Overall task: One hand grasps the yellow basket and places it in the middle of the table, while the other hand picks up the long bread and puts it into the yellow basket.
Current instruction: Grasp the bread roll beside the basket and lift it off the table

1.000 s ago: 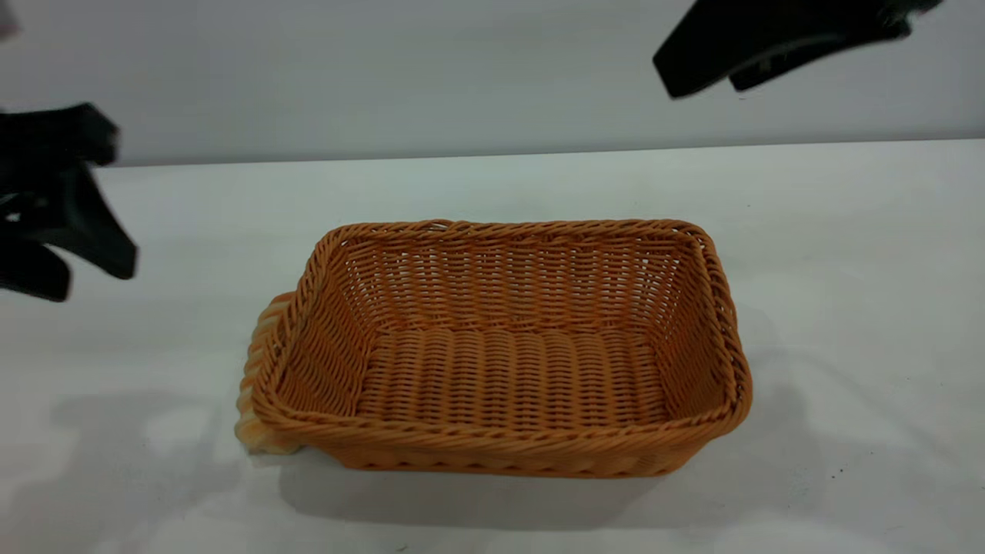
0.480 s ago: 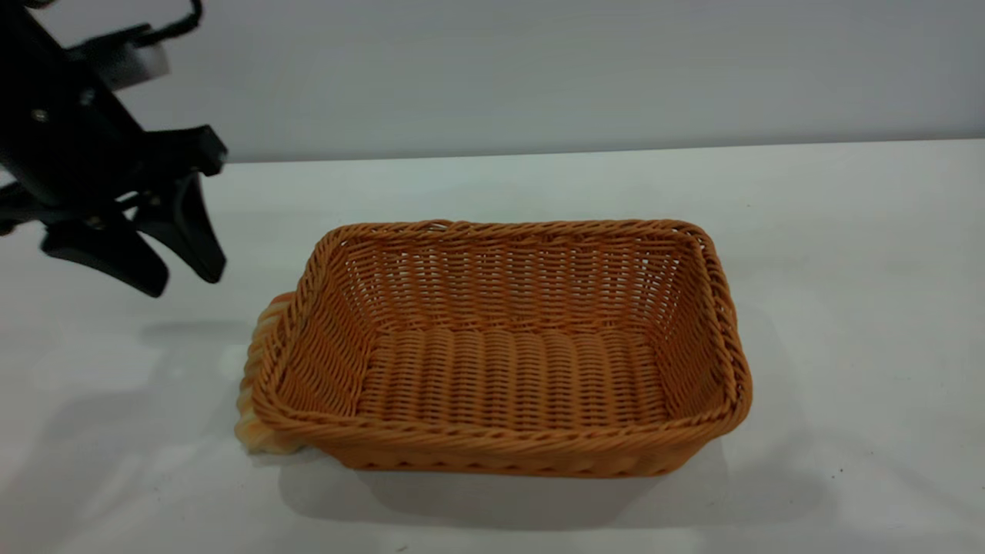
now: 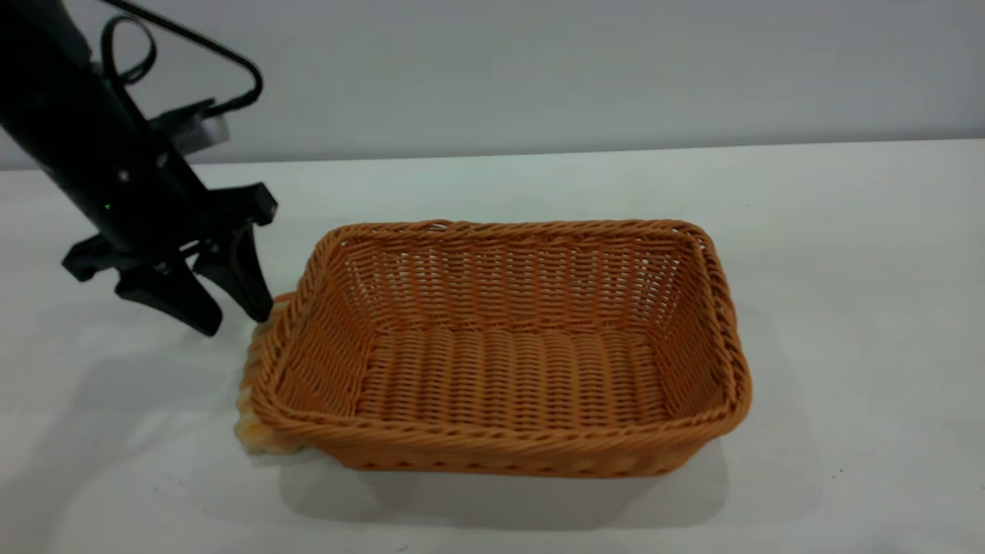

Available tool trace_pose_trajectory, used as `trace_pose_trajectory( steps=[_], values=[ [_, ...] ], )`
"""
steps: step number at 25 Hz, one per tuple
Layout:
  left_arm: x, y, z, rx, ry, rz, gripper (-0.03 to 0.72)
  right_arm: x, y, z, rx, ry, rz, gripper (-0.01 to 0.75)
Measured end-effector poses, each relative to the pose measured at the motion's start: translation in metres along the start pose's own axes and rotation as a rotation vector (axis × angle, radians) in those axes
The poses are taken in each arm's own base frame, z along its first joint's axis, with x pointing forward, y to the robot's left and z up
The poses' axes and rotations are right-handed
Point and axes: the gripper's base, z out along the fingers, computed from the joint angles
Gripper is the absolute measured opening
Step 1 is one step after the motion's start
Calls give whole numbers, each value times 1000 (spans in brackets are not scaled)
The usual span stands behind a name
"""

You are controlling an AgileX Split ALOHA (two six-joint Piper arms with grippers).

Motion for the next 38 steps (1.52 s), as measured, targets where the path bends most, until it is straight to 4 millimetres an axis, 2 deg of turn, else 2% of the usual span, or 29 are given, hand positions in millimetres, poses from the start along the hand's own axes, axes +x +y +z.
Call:
trace_pose_trajectory(
  steps=[5,9,15,23,31,34,38],
  values=[
    [-4,13,7,-2,-23,-21,472,5,10,-18,47,-24,-13,589],
    [-6,11,15,54,-45,-24,472,8,14,-25,82,-26,-12,589],
    [-4,10,32,119,-54,-34,472,10,14,-27,97,-18,8,589],
    [-6,15,36,82,-76,-6,432,10,14,-27,100,-15,10,589],
    [-1,20,56,89,-48,-68,419,10,14,-28,100,-14,19,589],
    [-1,21,59,88,-46,-71,367,10,14,-28,100,-14,19,589],
    [-2,21,58,75,-58,-61,156,10,14,-28,100,-14,20,589]
  ],
)
